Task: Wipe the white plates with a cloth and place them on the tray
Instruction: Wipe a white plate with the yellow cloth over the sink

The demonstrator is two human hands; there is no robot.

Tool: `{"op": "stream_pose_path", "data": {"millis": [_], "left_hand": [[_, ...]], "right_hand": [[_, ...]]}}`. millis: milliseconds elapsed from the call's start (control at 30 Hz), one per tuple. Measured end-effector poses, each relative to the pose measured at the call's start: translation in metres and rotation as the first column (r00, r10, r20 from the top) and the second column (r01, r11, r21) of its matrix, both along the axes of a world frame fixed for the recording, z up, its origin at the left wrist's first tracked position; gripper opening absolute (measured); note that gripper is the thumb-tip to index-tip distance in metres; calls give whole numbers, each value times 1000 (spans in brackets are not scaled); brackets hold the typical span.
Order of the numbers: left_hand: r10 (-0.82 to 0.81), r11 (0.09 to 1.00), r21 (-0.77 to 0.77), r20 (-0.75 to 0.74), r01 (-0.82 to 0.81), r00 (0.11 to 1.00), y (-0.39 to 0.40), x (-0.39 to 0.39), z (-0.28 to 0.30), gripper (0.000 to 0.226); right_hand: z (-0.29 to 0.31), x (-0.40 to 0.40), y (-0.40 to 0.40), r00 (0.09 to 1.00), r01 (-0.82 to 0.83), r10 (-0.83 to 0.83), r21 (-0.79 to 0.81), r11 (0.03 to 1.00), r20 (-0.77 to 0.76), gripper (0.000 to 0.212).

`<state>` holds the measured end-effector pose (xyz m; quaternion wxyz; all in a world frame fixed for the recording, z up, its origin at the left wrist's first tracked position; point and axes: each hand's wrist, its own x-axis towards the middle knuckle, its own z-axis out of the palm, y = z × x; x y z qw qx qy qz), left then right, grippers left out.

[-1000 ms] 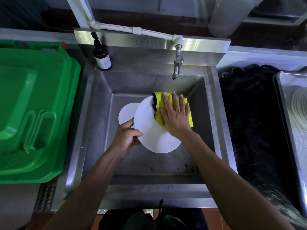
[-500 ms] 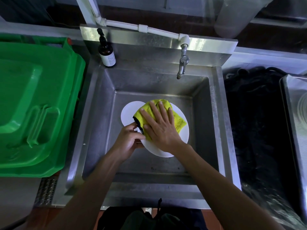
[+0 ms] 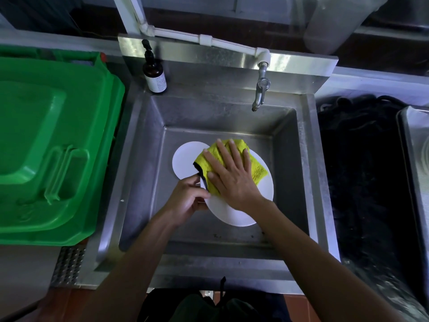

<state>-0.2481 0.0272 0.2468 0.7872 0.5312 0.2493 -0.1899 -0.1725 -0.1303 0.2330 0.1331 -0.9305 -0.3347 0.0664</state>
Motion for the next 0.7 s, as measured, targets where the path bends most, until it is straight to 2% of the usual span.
{"op": "stream_pose_path", "data": {"millis": [133,267,467,700], "left_hand": [[22,999,41,15,-22,1000,-2,3,4,49],[131,990,50,31,-132,991,-5,2,7,57],[310,947,76,49,-313,950,-5,2,5,56],[390,919,42,54,-392,919,0,9,1,52]], "right_hand": [[2,18,2,997,74,-75,27,997,25,55],[-2,31,-2,975,221,-220,40,974,-18,57],[-10,33,-8,935,346,-343,24,938,-89,58],[-13,6,1,899,416,-406,27,909,-162,57]]}}
